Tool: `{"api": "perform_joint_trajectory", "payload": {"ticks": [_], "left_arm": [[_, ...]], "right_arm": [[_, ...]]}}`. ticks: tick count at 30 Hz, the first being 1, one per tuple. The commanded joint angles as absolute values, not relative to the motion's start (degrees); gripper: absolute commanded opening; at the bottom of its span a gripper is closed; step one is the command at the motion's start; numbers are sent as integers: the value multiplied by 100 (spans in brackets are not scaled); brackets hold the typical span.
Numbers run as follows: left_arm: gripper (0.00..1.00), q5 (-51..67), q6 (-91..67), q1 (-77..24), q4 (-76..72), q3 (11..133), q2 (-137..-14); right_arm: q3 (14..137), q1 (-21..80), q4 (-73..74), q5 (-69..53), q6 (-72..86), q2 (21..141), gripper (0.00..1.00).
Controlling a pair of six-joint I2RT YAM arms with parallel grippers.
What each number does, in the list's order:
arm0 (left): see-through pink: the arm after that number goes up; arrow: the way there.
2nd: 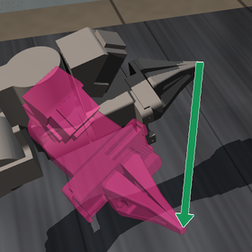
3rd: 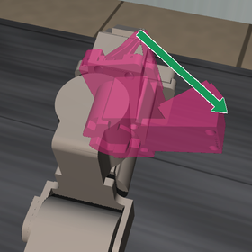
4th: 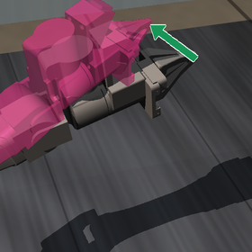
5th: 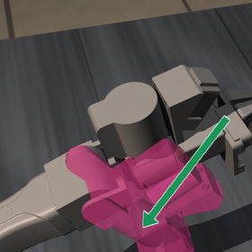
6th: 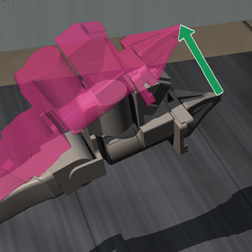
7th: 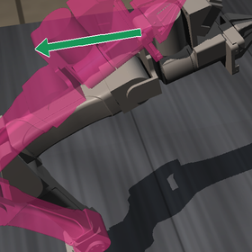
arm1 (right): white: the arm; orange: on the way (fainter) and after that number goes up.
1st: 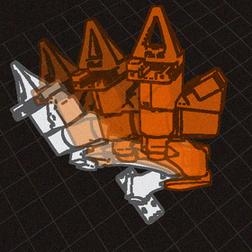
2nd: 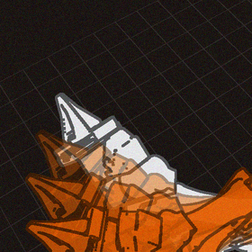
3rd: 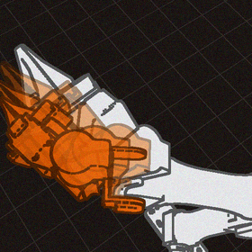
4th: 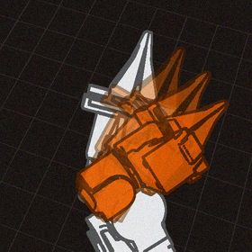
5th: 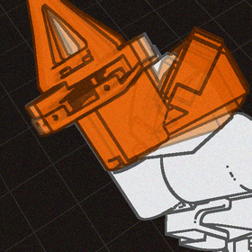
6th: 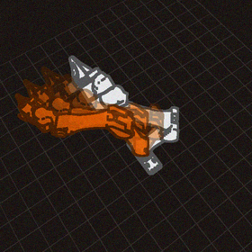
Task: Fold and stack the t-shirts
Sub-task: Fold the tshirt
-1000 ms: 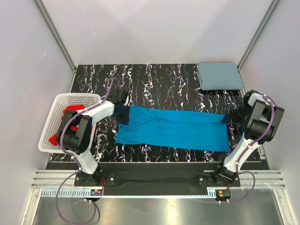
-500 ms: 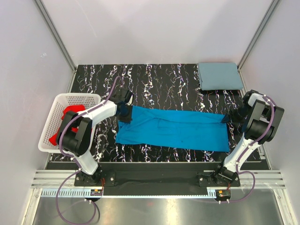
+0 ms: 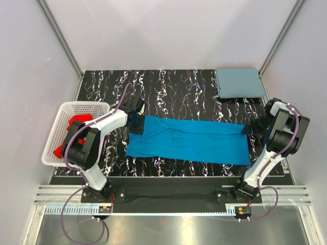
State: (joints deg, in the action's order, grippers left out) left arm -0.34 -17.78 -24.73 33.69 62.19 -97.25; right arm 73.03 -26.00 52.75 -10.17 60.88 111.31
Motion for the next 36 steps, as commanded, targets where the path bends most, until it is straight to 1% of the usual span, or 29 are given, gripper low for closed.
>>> {"api": "perform_joint_trajectory", "payload": {"ticks": [1, 5, 7, 10, 18, 26, 36], "left_arm": [[31, -316, -1696, -2461, 3542, 6442, -9633], [29, -141, -1819, -2461, 3489, 6232, -9440], [26, -193, -1863, -2461, 3524, 6188, -9396], [25, -456, -2021, -2461, 3568, 6126, -9317], [26, -615, -2179, -2461, 3586, 6003, -9264], [30, -695, -2259, -2461, 3472, 5889, -9272], [29, -510, -2268, -2461, 3243, 5880, -9518]], "right_arm": [[7312, -2575, 5265, -1002, 6003, 11136, 0], [7321, -2575, 5238, -1002, 6003, 11162, 0], [7313, -2575, 5221, -1037, 6003, 11188, 0], [7295, -2575, 5203, -1055, 5985, 11215, 0], [7321, -2575, 5212, -1037, 5994, 11215, 0], [7330, -2575, 5221, -1037, 6003, 11215, 0], [7330, -2575, 5212, -1037, 5994, 11189, 0]]}}
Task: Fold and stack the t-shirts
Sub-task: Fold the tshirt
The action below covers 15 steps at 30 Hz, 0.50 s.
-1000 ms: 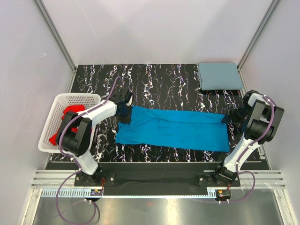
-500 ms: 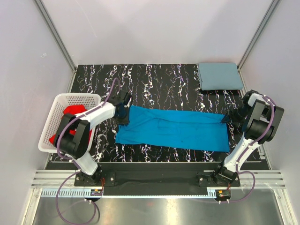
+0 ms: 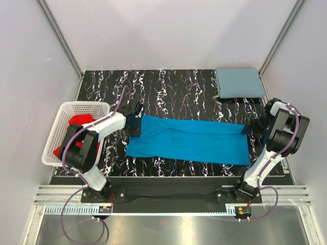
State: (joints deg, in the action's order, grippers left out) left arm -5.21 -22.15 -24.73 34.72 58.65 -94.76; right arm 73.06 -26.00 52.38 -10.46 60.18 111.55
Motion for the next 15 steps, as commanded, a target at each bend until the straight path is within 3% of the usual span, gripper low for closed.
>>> {"api": "perform_joint_trajectory", "payload": {"ticks": [1, 4, 6, 15], "left_arm": [[25, -501, -2268, -2461, 3226, 5871, -9510], [13, -475, -2206, -2461, 3208, 5950, -9440], [0, -466, -2110, -2461, 3287, 6055, -9387], [0, -949, -2022, -2461, 4078, 7074, -9000]], "right_arm": [[7330, -2575, 5221, -1037, 5994, 11197, 0], [7339, -2575, 5221, -1020, 5985, 11197, 0], [7365, -2575, 5238, -932, 5942, 11188, 0], [7848, -2575, 5721, -299, 5458, 11189, 0]]}}
